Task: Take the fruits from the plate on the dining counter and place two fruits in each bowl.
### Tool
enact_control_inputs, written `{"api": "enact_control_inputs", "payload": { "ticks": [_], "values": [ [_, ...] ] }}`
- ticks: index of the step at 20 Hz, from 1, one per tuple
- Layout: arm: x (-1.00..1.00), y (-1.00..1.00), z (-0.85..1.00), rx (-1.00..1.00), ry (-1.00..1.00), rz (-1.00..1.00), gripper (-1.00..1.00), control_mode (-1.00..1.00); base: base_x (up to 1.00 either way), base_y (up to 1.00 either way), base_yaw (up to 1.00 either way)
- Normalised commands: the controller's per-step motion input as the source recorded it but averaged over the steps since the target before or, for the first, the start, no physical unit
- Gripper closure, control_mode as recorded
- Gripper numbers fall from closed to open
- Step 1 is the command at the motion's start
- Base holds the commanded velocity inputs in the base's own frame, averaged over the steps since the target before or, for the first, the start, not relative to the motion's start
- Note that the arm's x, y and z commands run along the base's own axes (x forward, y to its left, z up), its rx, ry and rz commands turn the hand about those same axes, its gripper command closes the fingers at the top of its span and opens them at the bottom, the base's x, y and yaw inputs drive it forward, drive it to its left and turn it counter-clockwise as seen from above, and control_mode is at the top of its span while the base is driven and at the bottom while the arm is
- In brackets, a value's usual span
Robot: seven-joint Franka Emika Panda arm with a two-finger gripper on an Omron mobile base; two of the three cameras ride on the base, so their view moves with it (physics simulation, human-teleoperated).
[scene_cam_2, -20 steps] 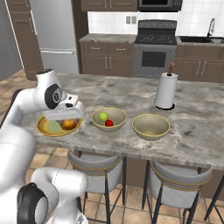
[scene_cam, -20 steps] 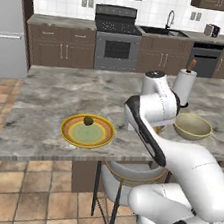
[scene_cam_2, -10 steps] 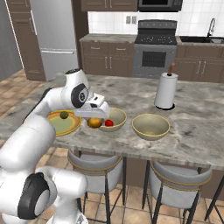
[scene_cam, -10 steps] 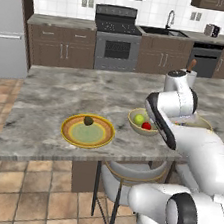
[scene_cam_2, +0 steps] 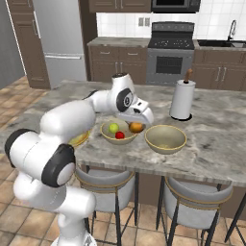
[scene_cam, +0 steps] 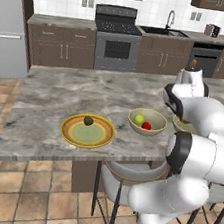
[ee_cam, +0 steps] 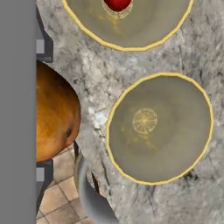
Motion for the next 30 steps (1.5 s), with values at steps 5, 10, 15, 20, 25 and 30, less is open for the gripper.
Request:
{"api": "enact_control_inputs", "payload": {
  "ticks": [5, 10, 15, 20, 25, 30],
  "values": [
    [1.00, -1.00, 0.00, 0.25, 0.00, 0.00, 1.00, -1.00, 0.00, 0.00, 0.00],
    [0.93, -1.00, -0.16, 0.22, -0.01, 0.00, 1.00, -1.00, 0.00, 0.00, 0.00],
    [0.48, -0.56, -0.17, 0.12, 0.00, 0.00, 1.00, -1.00, 0.00, 0.00, 0.00],
    [0.09, -0.07, -0.40, -0.05, 0.00, 0.00, 1.00, -1.00, 0.00, 0.00, 0.00],
    [0.00, 0.14, -0.59, -0.20, 0.00, 0.00, 1.00, -1.00, 0.00, 0.00, 0.00],
    [0.00, 0.24, -0.54, -0.22, 0.03, 0.00, 1.00, -1.00, 0.00, 0.00, 0.00]
  ]
}}
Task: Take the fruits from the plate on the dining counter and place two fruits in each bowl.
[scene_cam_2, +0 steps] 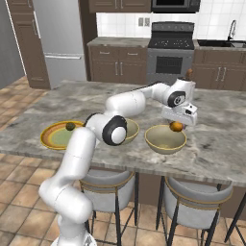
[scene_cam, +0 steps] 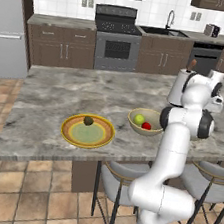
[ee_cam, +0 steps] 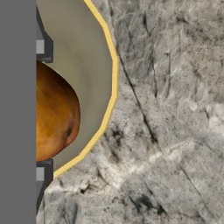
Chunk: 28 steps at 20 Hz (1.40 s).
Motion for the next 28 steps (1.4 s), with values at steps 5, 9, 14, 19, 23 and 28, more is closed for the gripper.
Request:
{"api": "enact_control_inputs", "payload": {
  "ticks": [5, 9, 14, 19, 23, 28],
  "values": [
    [0.00, 0.16, -0.29, -0.03, 0.01, 0.00, 1.00, -1.00, 0.00, 0.00, 0.00],
    [0.00, 0.00, -0.27, 0.00, 0.03, 0.00, 1.00, -1.00, 0.00, 0.00, 0.00],
    [0.00, -0.01, -0.29, 0.00, 0.02, 0.00, 1.00, -1.00, 0.00, 0.00, 0.00],
    [0.00, 0.00, -0.26, 0.00, 0.00, 0.00, 1.00, -1.00, 0.00, 0.00, 0.00],
    [0.00, 0.00, -0.04, 0.00, 0.00, 0.00, 1.00, -1.00, 0.00, 0.00, 0.00],
    [0.00, 0.00, -0.04, 0.00, -0.01, 0.00, 1.00, -1.00, 0.00, 0.00, 0.00]
  ]
}}
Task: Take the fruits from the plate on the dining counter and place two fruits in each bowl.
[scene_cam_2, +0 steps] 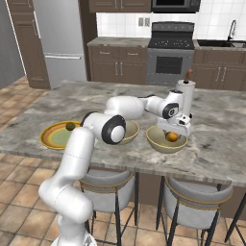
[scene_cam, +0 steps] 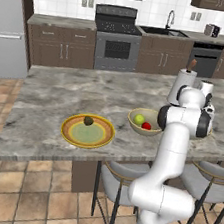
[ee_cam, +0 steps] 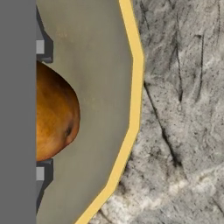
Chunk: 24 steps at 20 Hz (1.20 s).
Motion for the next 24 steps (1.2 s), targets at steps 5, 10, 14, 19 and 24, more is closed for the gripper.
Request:
{"api": "enact_control_inputs", "payload": {
  "ticks": [5, 10, 14, 19, 24],
  "values": [
    [0.00, 0.00, 0.00, 0.00, 0.00, 0.00, -1.00, -1.00, 0.00, 0.00, 0.00],
    [0.00, 0.00, 0.00, 0.00, 0.00, 0.00, -1.00, -1.00, 0.00, 0.00, 0.00],
    [-0.06, 0.04, 0.16, -0.08, 0.00, 0.00, -1.00, -1.00, 0.00, 0.00, 0.00],
    [-0.19, 0.05, 0.36, -0.07, -0.01, 0.00, -1.00, -1.00, 0.00, 0.00, 0.00],
    [-0.14, 0.07, 0.30, -0.06, -0.03, 0.00, -1.00, -1.00, 0.00, 0.00, 0.00]
  ]
}}
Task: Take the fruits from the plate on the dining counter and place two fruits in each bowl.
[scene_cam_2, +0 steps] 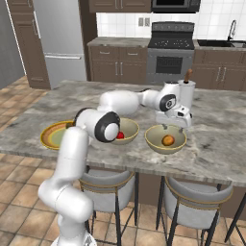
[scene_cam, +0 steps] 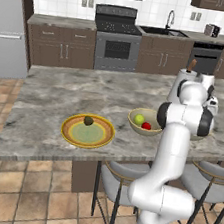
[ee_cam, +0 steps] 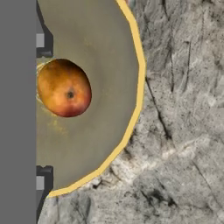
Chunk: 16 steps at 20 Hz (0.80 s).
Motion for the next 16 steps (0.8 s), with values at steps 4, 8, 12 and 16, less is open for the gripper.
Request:
{"api": "enact_control_inputs", "payload": {
  "ticks": [4, 8, 12, 16],
  "values": [
    [-0.20, 0.44, 0.31, -0.12, -0.02, 0.00, -1.00, -1.00, 0.00, 0.00, 0.00],
    [-0.49, 0.63, 0.48, -0.01, -0.16, 0.00, -1.00, -1.00, 0.00, 0.00, 0.00],
    [-0.15, 0.89, 0.38, 0.01, -0.20, 0.13, -1.00, -1.00, 0.00, 0.00, 0.00],
    [0.08, 0.84, 0.11, 0.07, -0.04, 0.10, -1.00, -1.00, 0.00, 0.00, 0.00]
  ]
}}
